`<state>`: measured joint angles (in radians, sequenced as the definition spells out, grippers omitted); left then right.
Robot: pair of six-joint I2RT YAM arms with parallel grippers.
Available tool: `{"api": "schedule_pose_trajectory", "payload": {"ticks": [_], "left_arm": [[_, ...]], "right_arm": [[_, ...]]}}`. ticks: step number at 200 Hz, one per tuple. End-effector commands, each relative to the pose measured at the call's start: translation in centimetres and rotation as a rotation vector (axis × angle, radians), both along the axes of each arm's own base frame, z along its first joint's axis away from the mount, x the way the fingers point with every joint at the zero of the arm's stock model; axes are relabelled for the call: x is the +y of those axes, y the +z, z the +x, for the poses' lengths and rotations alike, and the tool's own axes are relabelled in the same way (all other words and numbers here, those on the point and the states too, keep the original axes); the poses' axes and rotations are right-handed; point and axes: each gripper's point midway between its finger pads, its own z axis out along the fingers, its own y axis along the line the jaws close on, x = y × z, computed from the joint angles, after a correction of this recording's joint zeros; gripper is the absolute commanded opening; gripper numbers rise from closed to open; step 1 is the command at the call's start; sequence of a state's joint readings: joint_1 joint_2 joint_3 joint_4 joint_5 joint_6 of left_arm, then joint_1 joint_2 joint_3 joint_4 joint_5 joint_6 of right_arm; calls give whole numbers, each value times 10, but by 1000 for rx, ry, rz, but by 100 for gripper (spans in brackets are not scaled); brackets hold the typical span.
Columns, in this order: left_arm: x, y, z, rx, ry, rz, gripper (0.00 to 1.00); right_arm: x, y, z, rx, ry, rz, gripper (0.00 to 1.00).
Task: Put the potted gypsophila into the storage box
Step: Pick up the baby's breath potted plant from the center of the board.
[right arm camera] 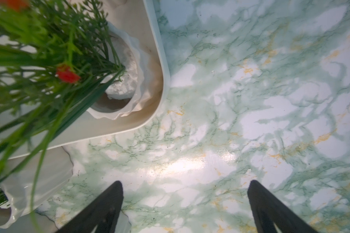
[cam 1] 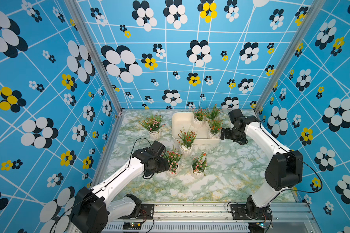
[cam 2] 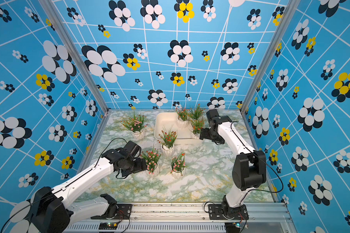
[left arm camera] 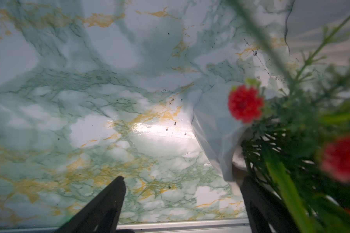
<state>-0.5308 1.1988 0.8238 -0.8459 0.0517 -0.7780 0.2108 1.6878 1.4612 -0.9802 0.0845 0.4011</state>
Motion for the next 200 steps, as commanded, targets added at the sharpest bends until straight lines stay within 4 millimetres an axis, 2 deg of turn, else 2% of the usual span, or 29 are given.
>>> {"api": "schedule_pose_trajectory", "payload": {"ticks": [1,45,83,146,200], "left_arm": [[-5,2,13,-28,5,3,92],[-9,-8,18,-3,-3,14,86],[-12,-9,23,-7,-2,12,80],[-12,-8,26,-7,-13,30,58],[-13,-9,28,-6,-18,29,46]], "right_arm": [[-4,4,-7,-10,-10,-5,99],[-7,1,-13,1,-8,-14,99],[-8,-1,-14,5,-11,-15,99],[-6,-2,-13,4,-12,-6,99],[-5,-4,-12,3,-14,-2,99]]}}
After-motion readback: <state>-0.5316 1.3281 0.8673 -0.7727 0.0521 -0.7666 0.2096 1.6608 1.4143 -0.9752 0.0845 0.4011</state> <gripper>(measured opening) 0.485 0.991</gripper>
